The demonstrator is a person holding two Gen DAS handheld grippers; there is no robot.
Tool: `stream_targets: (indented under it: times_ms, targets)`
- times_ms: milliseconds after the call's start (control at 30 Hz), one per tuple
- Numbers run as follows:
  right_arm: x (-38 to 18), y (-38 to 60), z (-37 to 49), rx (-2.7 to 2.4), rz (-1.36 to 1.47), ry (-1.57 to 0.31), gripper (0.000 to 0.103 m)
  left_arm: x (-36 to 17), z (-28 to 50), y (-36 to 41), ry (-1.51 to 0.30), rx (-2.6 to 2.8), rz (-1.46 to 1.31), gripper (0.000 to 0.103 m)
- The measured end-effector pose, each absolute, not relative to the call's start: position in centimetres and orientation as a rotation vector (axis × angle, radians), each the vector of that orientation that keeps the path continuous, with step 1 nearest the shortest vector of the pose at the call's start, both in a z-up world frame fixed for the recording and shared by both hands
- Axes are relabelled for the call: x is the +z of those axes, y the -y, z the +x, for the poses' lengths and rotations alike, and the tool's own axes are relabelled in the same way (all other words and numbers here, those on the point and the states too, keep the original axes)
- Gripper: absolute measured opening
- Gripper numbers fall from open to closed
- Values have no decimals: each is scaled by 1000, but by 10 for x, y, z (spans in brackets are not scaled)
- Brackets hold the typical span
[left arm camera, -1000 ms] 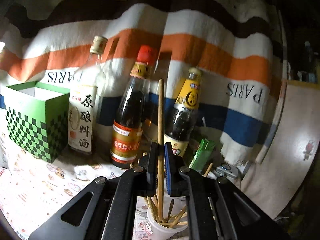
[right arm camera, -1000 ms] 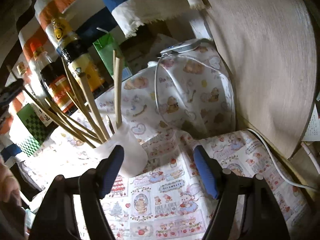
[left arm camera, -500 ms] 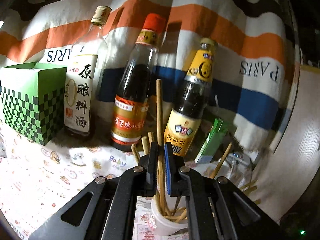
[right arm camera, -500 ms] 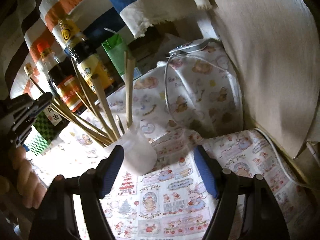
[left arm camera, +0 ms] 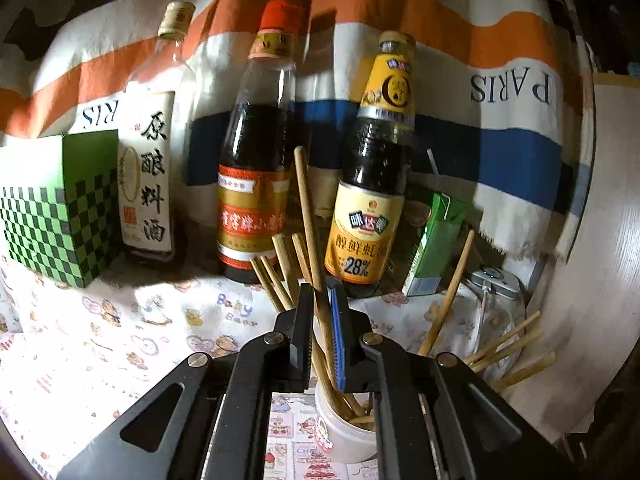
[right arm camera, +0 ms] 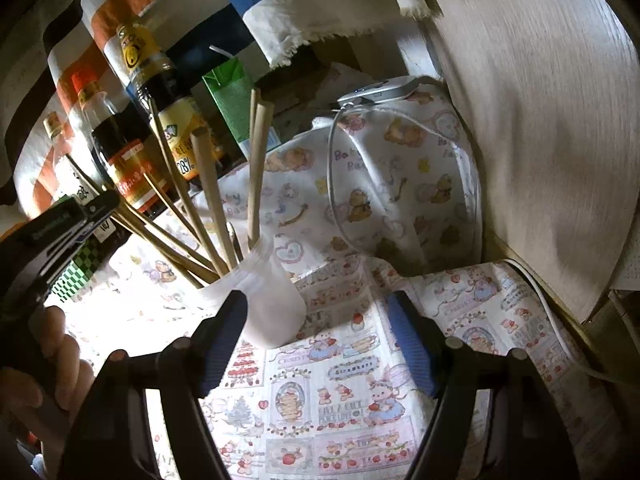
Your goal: Organize utensils
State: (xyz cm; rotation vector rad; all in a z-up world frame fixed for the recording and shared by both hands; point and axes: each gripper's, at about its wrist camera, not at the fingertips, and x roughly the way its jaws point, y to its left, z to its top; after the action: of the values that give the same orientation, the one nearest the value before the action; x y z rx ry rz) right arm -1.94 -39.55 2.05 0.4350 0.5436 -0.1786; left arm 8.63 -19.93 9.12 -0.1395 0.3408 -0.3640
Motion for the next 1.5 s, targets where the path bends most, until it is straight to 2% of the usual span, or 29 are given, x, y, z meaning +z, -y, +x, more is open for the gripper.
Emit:
stream_targets:
  times_ms: [200,600,667,733,800,933,1133,1200,1267,1500]
  targets:
    - [17,400,-16,-178,451,-571,71,79,96,205,-394,-373,-176,8]
    - [19,396,-16,-190,412,-566,71,70,87,208,-368,-367,-117,9]
    - [19,396,-15,-194,404,-569,71,71,81,204,-359,-374,-108,19]
    - [19,394,-15,-193,397,-570,71,74,73,198,-335,-379,-100,42]
    - [19,393,-14,-179,397,-578,71,77,67,193,-313,-385,-87,58]
    - [22,389,-16,-185,371,-562,71,83,55,177,-296,-398,-77,74]
    - [33,370,-26,-188,266,-483,88,78,32,142,-284,-389,-54,100]
    - [37,361,-30,-203,215,-444,98,70,23,127,-281,-374,-38,102]
    - [38,355,-33,-197,196,-422,103,63,16,110,-281,-379,-47,102]
    - [37,336,-35,-201,105,-378,103,42,10,61,-300,-294,-93,102]
